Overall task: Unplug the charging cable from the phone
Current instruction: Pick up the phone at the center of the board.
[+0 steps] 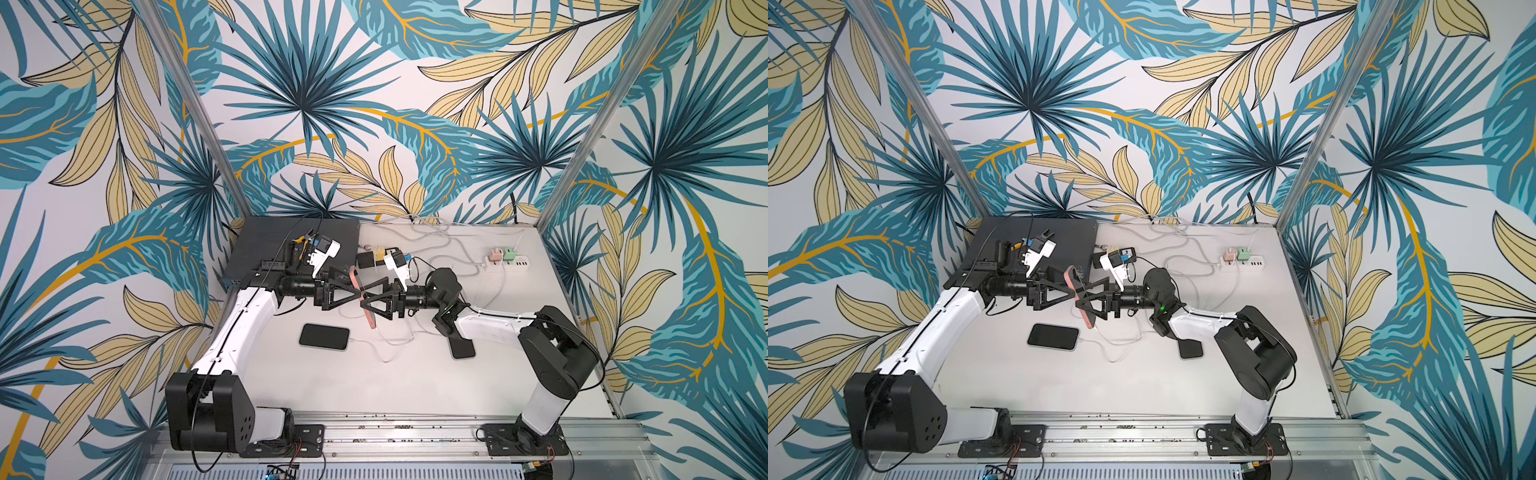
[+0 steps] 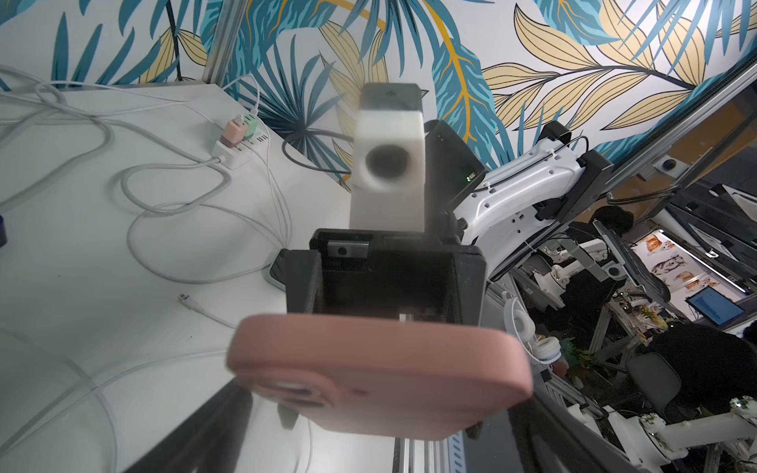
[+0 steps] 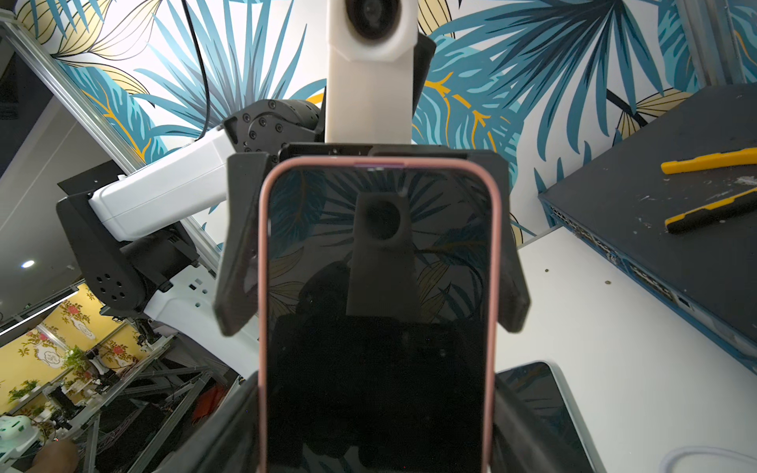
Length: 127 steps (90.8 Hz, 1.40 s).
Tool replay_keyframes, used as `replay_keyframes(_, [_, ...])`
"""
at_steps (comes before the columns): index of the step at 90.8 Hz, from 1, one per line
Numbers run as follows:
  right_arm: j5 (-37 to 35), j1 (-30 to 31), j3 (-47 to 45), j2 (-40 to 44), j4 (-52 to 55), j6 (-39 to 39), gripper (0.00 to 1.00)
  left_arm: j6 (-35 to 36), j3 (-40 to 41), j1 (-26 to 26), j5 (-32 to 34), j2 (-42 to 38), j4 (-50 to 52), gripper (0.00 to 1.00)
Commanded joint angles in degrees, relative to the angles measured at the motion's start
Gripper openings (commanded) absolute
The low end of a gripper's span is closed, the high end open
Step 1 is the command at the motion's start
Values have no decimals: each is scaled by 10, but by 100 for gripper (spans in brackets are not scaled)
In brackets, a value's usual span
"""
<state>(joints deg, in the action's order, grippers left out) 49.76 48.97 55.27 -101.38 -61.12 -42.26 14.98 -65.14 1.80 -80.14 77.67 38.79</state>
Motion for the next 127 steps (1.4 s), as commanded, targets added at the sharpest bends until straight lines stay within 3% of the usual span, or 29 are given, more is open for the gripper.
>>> replay_keyframes(1, [-3,6,1,-6,-47,-5,59,9,-8,1,-4,-13,6,100])
replay_keyframes(43, [0,12,7,-15,-52,-10,59,0,-4,1,-6,-14,-3,100])
replay_keyframes(66, [4,12,9,-17,-51,-12,59,-5,-3,2,-8,-14,-7,90])
replay_keyframes(85, [5,12,8,-14,-38,-8,63,-17,0,2,-8,-14,-19,74])
replay_keyframes(110, [4,5,-2,10,24,30,82,-44,10,2,1,-14,-50,46])
replay_keyframes(127, [19,-4,-28,29,40,42,91,-76,20,-2,2,-15,-86,35])
